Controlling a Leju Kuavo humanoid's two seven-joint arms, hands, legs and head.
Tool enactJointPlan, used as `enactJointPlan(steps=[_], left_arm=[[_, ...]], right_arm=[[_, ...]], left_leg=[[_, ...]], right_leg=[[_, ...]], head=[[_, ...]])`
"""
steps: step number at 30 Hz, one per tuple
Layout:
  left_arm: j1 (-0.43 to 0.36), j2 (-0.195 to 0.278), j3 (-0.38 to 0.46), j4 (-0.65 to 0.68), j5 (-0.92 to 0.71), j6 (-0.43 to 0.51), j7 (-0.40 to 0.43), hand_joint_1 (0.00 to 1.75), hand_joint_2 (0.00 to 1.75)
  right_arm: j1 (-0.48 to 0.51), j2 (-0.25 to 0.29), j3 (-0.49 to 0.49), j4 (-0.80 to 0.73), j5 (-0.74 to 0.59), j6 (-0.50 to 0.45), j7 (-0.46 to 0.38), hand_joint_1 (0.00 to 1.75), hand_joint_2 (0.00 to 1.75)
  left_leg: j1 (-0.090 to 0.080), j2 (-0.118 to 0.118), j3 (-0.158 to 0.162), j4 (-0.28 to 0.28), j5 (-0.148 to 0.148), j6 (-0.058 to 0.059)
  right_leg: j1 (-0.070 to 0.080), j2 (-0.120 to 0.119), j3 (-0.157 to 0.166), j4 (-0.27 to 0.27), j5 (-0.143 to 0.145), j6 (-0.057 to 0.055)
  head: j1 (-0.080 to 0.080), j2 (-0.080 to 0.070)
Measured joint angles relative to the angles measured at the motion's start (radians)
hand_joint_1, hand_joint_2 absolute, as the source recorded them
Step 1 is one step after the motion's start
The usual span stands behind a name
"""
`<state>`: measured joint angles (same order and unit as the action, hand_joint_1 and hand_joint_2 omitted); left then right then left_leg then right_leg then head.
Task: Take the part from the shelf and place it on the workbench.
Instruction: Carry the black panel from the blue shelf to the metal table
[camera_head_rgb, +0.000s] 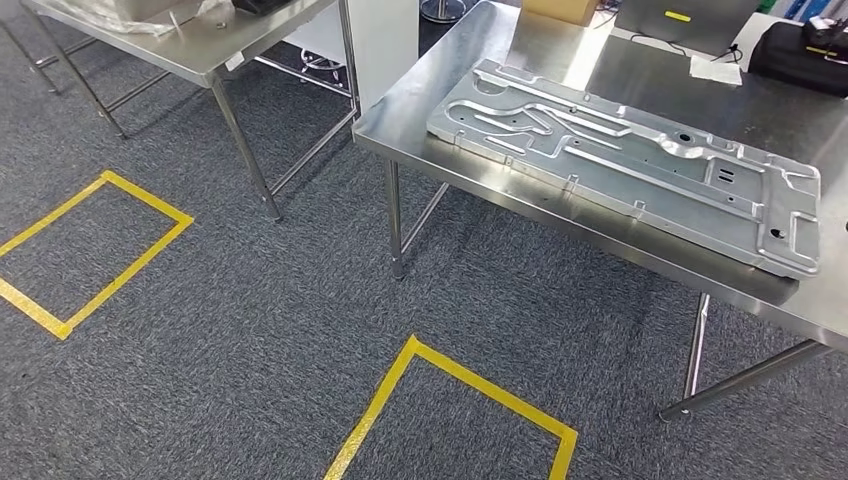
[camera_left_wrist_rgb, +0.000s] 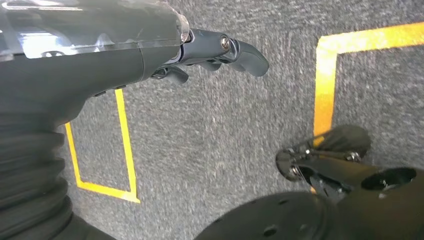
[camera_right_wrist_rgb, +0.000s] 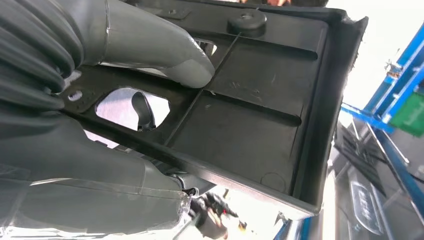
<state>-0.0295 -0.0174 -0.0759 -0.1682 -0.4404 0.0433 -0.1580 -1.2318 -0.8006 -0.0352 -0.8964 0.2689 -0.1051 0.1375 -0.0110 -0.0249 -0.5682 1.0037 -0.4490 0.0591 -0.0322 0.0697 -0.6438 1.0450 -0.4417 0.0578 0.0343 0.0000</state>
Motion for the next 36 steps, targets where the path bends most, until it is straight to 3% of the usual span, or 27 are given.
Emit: enactJointPlan(steps=[2,3,4,5,6,8,10,13,15,17,19,20,21,23,25,26,28,30,32,34,36], left_arm=[[0.002,-0.001,-0.002,0.0,0.0,-0.007,0.0,0.0,1.75],[0.003,-0.001,-0.003,0.0,0.0,-0.012,0.0,0.0,1.75],[0.004,-0.001,-0.003,0.0,0.0,-0.016,0.001,0.0,1.75],[0.004,-0.001,-0.003,0.0,0.0,-0.019,0.001,0.0,1.75],[0.004,-0.001,-0.003,0.0,0.0,-0.022,0.002,0.0,1.75],[0.004,-0.001,-0.003,0.0,0.0,-0.023,0.002,0.0,1.75],[0.004,-0.001,-0.004,0.0,-0.001,-0.024,0.002,0.0,1.75],[0.003,0.001,-0.005,0.0,-0.006,-0.026,0.005,0.0,1.75],[0.002,0.002,-0.005,0.0,-0.009,-0.027,0.006,0.0,1.75],[0.002,0.003,-0.005,0.0,-0.009,-0.033,0.006,0.0,1.75],[0.002,0.003,-0.005,0.0,-0.009,-0.042,0.005,0.0,1.75],[0.003,0.003,-0.005,0.0,-0.009,-0.045,0.005,0.0,1.75],[0.004,0.003,-0.005,0.0,-0.009,-0.047,0.005,0.0,1.75],[0.007,0.003,-0.005,0.0,-0.009,-0.05,0.005,0.0,1.75],[0.012,0.003,-0.005,0.001,-0.009,-0.053,0.006,0.0,1.75],[0.011,0.003,-0.005,0.001,-0.008,-0.055,0.008,0.0,1.75],[0.008,0.001,-0.005,0.001,-0.007,-0.057,0.014,0.0,1.75],[0.008,-0.002,-0.004,0.001,-0.006,-0.058,0.021,0.0,1.75],[0.011,-0.004,-0.004,0.001,-0.006,-0.058,0.025,0.0,1.75],[0.013,-0.004,-0.004,0.001,-0.006,-0.058,0.028,0.0,1.75],[0.016,-0.004,-0.004,0.001,-0.006,-0.058,0.032,0.0,1.75]], right_arm=[[0.001,0.0,0.0,0.002,0.0,0.0,-0.002,1.75,1.75],[0.005,0.001,0.0,0.003,0.0,0.0,-0.003,1.75,1.75],[0.009,0.002,0.0,0.005,0.0,0.0,-0.003,1.75,1.75],[0.014,0.002,0.0,0.007,0.0,0.0,-0.003,1.75,1.75],[0.016,0.002,0.0,0.008,0.0,0.0,-0.003,1.75,1.75],[0.016,0.001,-0.001,0.009,0.0,0.0,-0.004,1.75,1.75],[0.015,0.001,-0.001,0.009,0.0,0.0,-0.006,1.75,1.75],[0.016,-0.001,-0.003,0.009,0.0,0.001,-0.009,1.75,1.75],[0.016,-0.002,-0.005,0.009,0.0,0.001,-0.011,1.75,1.75],[0.015,0.001,-0.006,0.009,0.002,0.003,-0.012,1.75,1.75],[0.015,0.008,-0.006,0.009,0.008,0.005,-0.012,1.75,1.75],[0.015,0.01,-0.006,0.009,0.011,0.006,-0.012,1.75,1.75],[0.015,0.012,-0.006,0.009,0.014,0.006,-0.012,1.75,1.75],[0.015,0.014,-0.006,0.009,0.018,0.006,-0.013,1.75,1.75],[0.014,0.015,-0.006,0.01,0.025,0.008,-0.013,1.75,1.75],[0.014,0.015,-0.006,0.011,0.031,0.011,-0.013,1.75,1.75],[0.012,0.012,-0.006,0.014,0.044,0.018,-0.011,1.75,1.75],[0.01,0.004,-0.006,0.018,0.053,0.022,-0.01,1.75,1.75],[0.002,-0.001,-0.006,0.021,0.056,0.024,-0.01,1.75,1.75],[-0.001,-0.001,-0.006,0.026,0.057,0.026,-0.01,1.75,1.75],[0.002,-0.001,-0.006,0.032,0.057,0.03,-0.009,1.75,1.75]], left_leg=[[0.001,0.021,0.001,-0.006,0.004,0.005],[0.001,0.031,0.0,-0.006,0.004,0.006],[0.001,0.041,0.0,-0.006,0.003,0.006],[0.001,0.051,-0.001,-0.005,0.002,0.006],[0.001,0.061,0.0,-0.003,0.0,0.005],[0.0,0.079,0.002,0.002,-0.007,0.0],[-0.005,0.093,0.004,0.008,-0.014,-0.008],[-0.01,0.115,0.007,0.009,-0.022,-0.021],[-0.009,0.092,-0.003,0.04,-0.045,-0.033],[-0.004,0.048,-0.052,0.148,-0.102,-0.043],[-0.003,0.033,-0.122,0.285,-0.149,-0.046],[-0.003,0.032,-0.141,0.318,-0.148,-0.045],[-0.003,0.03,-0.14,0.311,-0.126,-0.042],[-0.003,0.015,-0.089,0.19,-0.044,-0.033],[-0.002,-0.016,-0.038,0.071,-0.001,-0.023],[-0.003,-0.026,-0.026,0.04,-0.003,-0.019],[-0.004,-0.021,-0.006,0.012,-0.018,-0.007],[-0.004,-0.011,0.023,-0.004,-0.025,0.006],[-0.003,-0.003,0.055,-0.015,-0.038,0.011],[-0.002,0.004,0.085,-0.021,-0.059,0.01],[-0.002,0.008,0.125,-0.027,-0.089,0.007]], right_leg=[[0.003,-0.049,-0.049,0.107,-0.06,0.006],[0.002,-0.058,-0.08,0.173,-0.088,0.01],[0.001,-0.062,-0.101,0.22,-0.102,0.013],[0.0,-0.064,-0.107,0.235,-0.099,0.014],[0.0,-0.068,-0.091,0.205,-0.076,0.015],[0.004,-0.097,-0.015,0.067,-0.016,0.011],[0.012,-0.122,0.036,-0.03,0.014,-0.001],[0.014,-0.102,0.036,-0.04,0.016,-0.018],[0.007,-0.085,0.035,-0.043,0.019,-0.029],[0.004,-0.066,0.034,-0.045,0.014,-0.042],[0.006,-0.044,0.034,-0.043,0.003,-0.052],[0.007,-0.032,0.037,-0.042,-0.001,-0.054],[0.008,-0.02,0.042,-0.04,-0.005,-0.053],[0.009,0.0,0.057,-0.038,-0.013,-0.047],[0.011,0.016,0.065,-0.034,-0.021,-0.039],[0.01,0.024,0.067,-0.035,-0.024,-0.033],[0.008,0.037,0.068,-0.027,-0.019,-0.018],[0.007,0.011,0.059,0.006,-0.016,-0.007],[0.009,-0.037,-0.002,0.099,-0.029,0.001],[0.008,-0.06,-0.095,0.207,-0.063,0.006],[0.006,-0.066,-0.15,0.22,-0.095,0.007]], head=[[0.004,0.0],[0.005,0.0],[0.006,0.0],[0.006,0.0],[0.006,0.0],[0.005,0.0],[0.005,0.0],[0.004,0.0],[0.003,0.0],[0.002,0.0],[0.001,0.0],[0.001,0.0],[0.001,0.0],[0.0,0.0],[0.0,0.0],[0.0,0.0],[-0.002,0.0],[0.0,0.0],[0.006,0.0],[0.008,0.0],[0.009,0.0]])
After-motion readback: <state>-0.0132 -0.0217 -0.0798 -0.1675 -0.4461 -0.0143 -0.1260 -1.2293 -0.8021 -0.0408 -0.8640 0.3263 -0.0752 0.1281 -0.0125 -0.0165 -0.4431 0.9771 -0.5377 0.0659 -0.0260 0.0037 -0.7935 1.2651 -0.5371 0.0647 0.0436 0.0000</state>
